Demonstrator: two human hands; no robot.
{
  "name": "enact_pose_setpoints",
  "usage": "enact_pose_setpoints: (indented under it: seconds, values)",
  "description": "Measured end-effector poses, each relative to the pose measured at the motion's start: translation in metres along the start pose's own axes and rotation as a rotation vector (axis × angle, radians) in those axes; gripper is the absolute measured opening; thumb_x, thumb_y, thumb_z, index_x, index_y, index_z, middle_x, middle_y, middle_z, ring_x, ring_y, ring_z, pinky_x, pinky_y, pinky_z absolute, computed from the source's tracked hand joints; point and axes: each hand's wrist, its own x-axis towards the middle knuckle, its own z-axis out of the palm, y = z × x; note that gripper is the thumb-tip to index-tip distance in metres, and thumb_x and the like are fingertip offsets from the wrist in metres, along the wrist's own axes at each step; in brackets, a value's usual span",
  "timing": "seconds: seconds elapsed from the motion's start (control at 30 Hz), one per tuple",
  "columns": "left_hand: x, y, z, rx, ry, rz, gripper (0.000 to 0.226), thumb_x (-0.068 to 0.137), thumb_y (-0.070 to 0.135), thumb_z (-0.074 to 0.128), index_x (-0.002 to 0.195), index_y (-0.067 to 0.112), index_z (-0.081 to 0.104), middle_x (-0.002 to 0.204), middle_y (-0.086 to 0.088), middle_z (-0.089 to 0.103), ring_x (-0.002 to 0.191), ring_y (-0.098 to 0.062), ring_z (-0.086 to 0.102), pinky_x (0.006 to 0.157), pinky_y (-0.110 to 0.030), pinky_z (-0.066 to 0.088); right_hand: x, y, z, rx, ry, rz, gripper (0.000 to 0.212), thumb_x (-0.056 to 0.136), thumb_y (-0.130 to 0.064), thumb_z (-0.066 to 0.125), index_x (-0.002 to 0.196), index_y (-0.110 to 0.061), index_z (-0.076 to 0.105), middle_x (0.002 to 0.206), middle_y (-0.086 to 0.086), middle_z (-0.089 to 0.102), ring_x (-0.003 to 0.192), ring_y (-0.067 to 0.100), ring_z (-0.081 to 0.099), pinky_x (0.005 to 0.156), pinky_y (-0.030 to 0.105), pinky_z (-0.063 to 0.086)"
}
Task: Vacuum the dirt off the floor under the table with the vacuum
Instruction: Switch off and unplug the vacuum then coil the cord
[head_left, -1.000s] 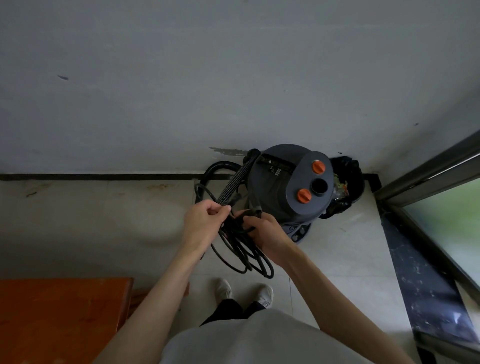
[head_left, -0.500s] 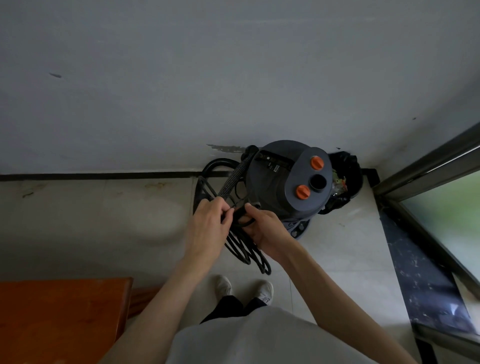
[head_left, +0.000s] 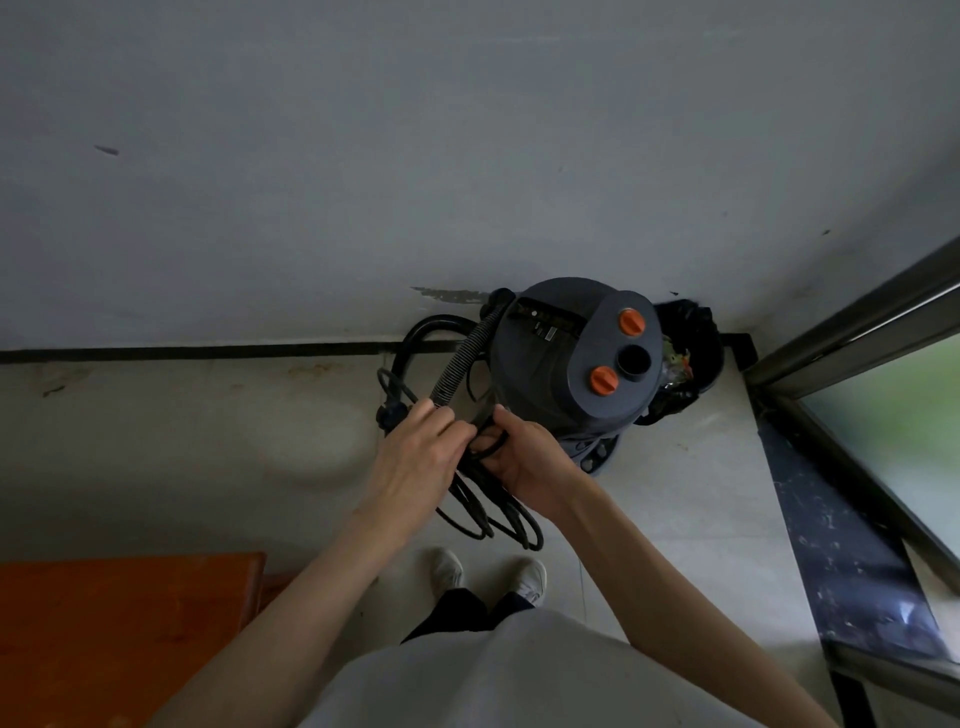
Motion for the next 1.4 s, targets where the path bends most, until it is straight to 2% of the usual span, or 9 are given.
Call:
enact_pose_setpoints:
  seconds: [0.27,0.47,0.57,0.67,0.77,0.87,1.1,1.23,1.4]
  values:
    - [-0.004,-0.001,0.007,-0.054,-0.048,-0.023,0.011,0.073,0.009,0.075,0.084,0.009,0.073,0.073,0.0,0.058,0.077,-0.01,0.04,0.057,-0.022,0.045,-0.001,0.001,-0.004,-0.118,0.005,0.011,0.044,0.101,-0.036,0.041,0.074,-0.009,0.063,0.054,0.0,0.053,0.05,0.01,0.05,0.055,0.019,0.041]
    - [-0.013,-0.003,0.008,-0.135,-0.123,-0.046,0.039,0.09,0.039,0.041,0.102,0.019,0.073,0.077,0.006,0.05,0.076,-0.006,0.036,0.062,-0.013,0.028,0.002,0.008,-0.01,-0.168,0.081,0.001,0.032,0.1,-0.02,0.046,0.086,-0.003,0.068,0.064,0.004,0.061,0.06,0.013,0.057,0.065,0.022,0.048]
    - [-0.019,0.003,0.007,-0.486,-0.13,-0.412,0.034,0.094,0.038,0.044,0.112,0.02,0.067,0.089,0.007,0.052,0.083,-0.008,0.049,0.067,-0.016,0.043,0.006,0.008,-0.011,-0.242,0.193,-0.02,0.028,0.099,-0.021,0.049,0.095,0.001,0.065,0.066,0.005,0.055,0.058,0.014,0.049,0.059,0.023,0.042]
    - [-0.021,0.012,0.005,-0.767,0.012,-0.958,0.016,0.091,0.034,0.054,0.097,0.02,0.061,0.093,-0.001,0.06,0.082,-0.014,0.061,0.066,-0.017,0.049,0.006,0.003,-0.014,-0.3,0.292,-0.062,0.032,0.1,-0.019,0.047,0.106,0.008,0.063,0.064,0.003,0.051,0.051,0.01,0.045,0.045,0.016,0.039]
    - [-0.009,0.018,0.004,-0.994,-0.221,-1.319,0.038,0.084,0.05,0.06,0.088,0.012,0.06,0.082,-0.005,0.063,0.072,-0.013,0.059,0.059,-0.017,0.045,0.003,0.003,-0.015,-0.294,0.278,-0.11,0.033,0.099,-0.023,0.049,0.105,0.007,0.063,0.072,0.006,0.056,0.052,0.01,0.052,0.044,0.016,0.043]
    - [0.003,0.026,0.011,-1.079,-0.278,-1.331,0.031,0.084,0.046,0.063,0.092,0.016,0.064,0.087,0.0,0.066,0.076,-0.01,0.057,0.059,-0.018,0.041,-0.002,0.004,-0.012,-0.239,0.176,-0.101,0.024,0.097,-0.021,0.053,0.088,-0.002,0.065,0.072,0.007,0.064,0.054,0.011,0.063,0.051,0.02,0.05]
    - [0.006,0.025,0.021,-1.305,-0.163,-1.374,0.023,0.085,0.031,0.066,0.098,0.013,0.069,0.091,-0.005,0.073,0.088,-0.017,0.066,0.076,-0.029,0.047,-0.003,-0.003,-0.02,-0.173,0.066,-0.088,0.011,0.092,0.0,0.054,0.093,0.004,0.065,0.084,0.016,0.069,0.079,0.023,0.068,0.078,0.029,0.058]
    - [0.009,0.028,0.024,-1.307,-0.137,-1.362,0.02,0.088,0.026,0.063,0.099,0.011,0.069,0.093,-0.005,0.072,0.091,-0.018,0.065,0.075,-0.027,0.045,0.0,0.001,-0.023,-0.238,0.148,-0.113,0.014,0.091,-0.002,0.059,0.098,0.008,0.064,0.086,0.016,0.068,0.076,0.021,0.068,0.07,0.023,0.057]
    - [0.015,0.036,0.026,-1.146,-0.073,-1.26,0.01,0.09,0.02,0.061,0.094,0.013,0.067,0.085,0.001,0.067,0.079,-0.007,0.059,0.064,-0.016,0.04,0.001,-0.005,-0.026,-0.3,0.18,-0.125,0.013,0.092,-0.003,0.057,0.079,-0.004,0.06,0.069,0.006,0.059,0.057,0.009,0.062,0.052,0.016,0.048]
